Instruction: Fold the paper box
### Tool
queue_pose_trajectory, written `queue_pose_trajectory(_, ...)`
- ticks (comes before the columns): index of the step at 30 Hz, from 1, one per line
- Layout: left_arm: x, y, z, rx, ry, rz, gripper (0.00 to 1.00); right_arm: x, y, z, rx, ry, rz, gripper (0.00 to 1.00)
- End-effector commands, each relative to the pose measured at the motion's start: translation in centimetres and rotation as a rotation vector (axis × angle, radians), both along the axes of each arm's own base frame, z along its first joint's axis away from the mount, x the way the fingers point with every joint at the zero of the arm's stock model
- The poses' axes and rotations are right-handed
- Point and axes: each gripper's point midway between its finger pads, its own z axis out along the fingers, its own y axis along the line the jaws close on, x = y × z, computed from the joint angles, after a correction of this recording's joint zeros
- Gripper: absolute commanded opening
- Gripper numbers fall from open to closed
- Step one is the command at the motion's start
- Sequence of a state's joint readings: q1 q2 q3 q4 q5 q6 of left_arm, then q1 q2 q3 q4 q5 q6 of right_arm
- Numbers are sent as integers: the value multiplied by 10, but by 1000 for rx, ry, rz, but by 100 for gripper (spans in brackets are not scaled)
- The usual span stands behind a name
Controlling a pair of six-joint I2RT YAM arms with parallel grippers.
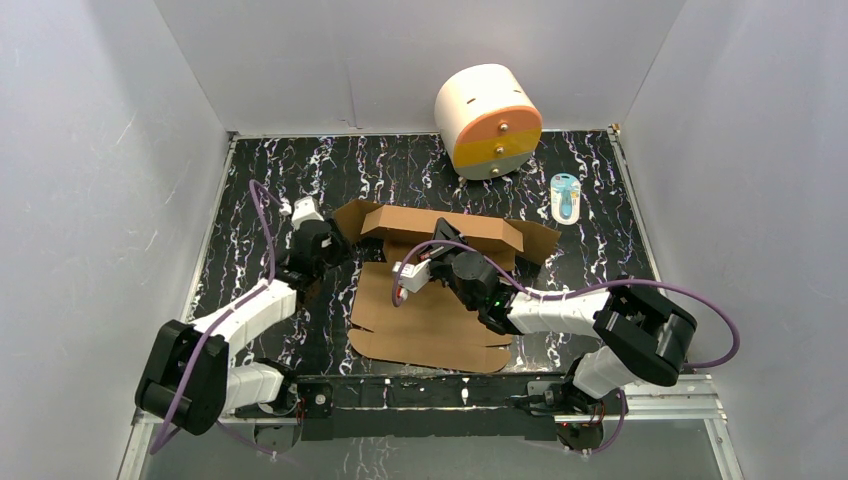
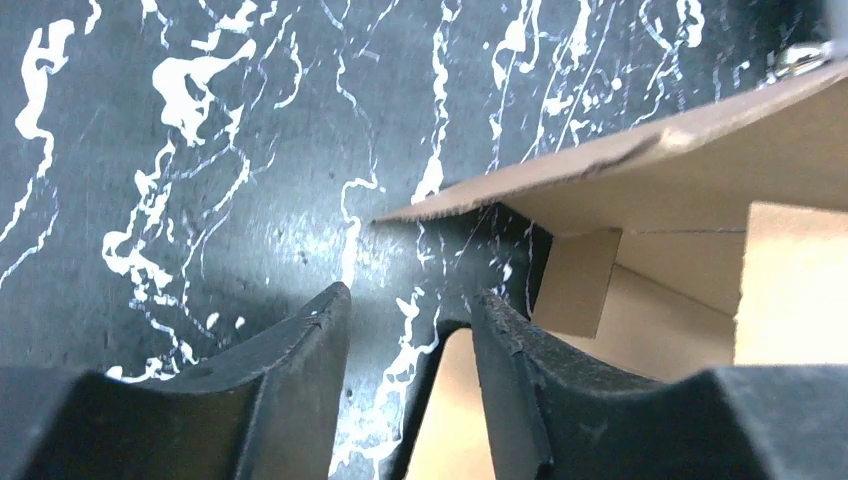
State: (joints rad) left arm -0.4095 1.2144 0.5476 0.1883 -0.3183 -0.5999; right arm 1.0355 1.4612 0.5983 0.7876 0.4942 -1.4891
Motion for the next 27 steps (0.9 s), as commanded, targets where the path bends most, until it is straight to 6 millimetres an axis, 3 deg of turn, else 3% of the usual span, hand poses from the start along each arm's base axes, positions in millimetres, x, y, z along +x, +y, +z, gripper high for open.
queue_pose_trajectory(1,19,4,23,-36,-117,-43,48,-4,6,-8,0,50,32,0)
queue_pose_trajectory(6,36,12,38,-42,-199,-72,59,-5,7,-9,3,56,38,0)
queue_pose_trajectory(15,57,-6,56,19,-309,-244,57,-4,8,-9,2,58,39,0)
queue_pose_trajectory(22,51,-10,76,47,-352,-304,26,-4,9,-7,7,59,40,0)
queue_pose_trajectory(27,39,-15,97,-14,-333,-312,10,-3,11,-7,8,56,42,0)
